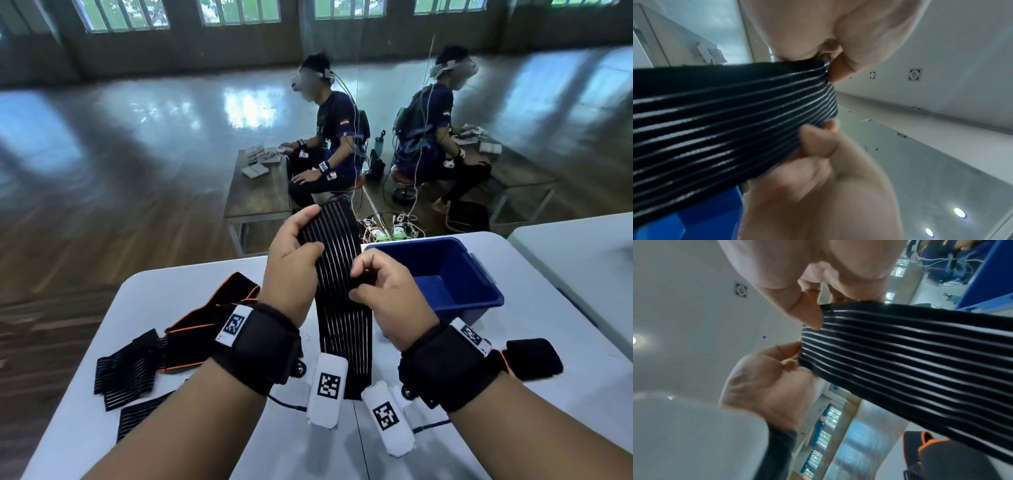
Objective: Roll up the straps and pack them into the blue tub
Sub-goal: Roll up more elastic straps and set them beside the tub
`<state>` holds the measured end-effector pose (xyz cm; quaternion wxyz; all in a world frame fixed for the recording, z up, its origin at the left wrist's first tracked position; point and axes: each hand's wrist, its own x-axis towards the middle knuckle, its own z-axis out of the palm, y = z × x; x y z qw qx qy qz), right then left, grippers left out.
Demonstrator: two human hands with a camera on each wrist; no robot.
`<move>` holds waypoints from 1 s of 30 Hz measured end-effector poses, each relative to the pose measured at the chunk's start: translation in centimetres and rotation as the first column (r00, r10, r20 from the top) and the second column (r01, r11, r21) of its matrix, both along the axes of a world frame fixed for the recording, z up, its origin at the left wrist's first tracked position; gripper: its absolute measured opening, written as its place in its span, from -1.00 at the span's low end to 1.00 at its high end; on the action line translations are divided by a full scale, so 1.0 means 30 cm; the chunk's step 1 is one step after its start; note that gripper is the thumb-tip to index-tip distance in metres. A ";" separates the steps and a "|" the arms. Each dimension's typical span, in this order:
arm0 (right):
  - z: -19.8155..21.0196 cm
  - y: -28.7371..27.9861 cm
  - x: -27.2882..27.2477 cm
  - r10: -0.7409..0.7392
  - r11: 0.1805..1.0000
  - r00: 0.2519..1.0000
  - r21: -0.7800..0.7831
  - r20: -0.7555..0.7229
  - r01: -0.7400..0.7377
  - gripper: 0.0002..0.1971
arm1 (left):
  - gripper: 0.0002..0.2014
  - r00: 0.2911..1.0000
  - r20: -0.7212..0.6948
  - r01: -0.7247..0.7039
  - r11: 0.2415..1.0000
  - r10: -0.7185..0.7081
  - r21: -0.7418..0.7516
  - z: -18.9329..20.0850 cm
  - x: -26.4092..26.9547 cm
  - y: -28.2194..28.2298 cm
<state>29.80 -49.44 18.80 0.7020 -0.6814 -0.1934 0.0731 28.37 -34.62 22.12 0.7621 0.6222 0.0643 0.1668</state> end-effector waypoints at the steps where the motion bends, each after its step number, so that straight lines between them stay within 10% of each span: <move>1: -0.023 -0.008 -0.003 0.021 0.999 1.000 -0.029 -0.002 -0.021 -0.66 | -0.46 1.000 0.008 -0.003 1.000 0.003 -0.011 0.007 0.019 0.006; 15: -0.397 -0.130 -0.149 0.039 0.977 0.870 -0.166 -0.492 -0.137 -0.68 | -0.50 0.941 -0.332 0.026 0.968 0.061 0.250 -0.386 0.409 0.163; 30: -0.565 -0.144 -0.258 -0.157 0.846 0.842 -0.510 -0.516 -0.154 -0.75 | -0.56 0.823 -0.561 0.290 0.780 0.092 0.554 -0.789 0.550 0.271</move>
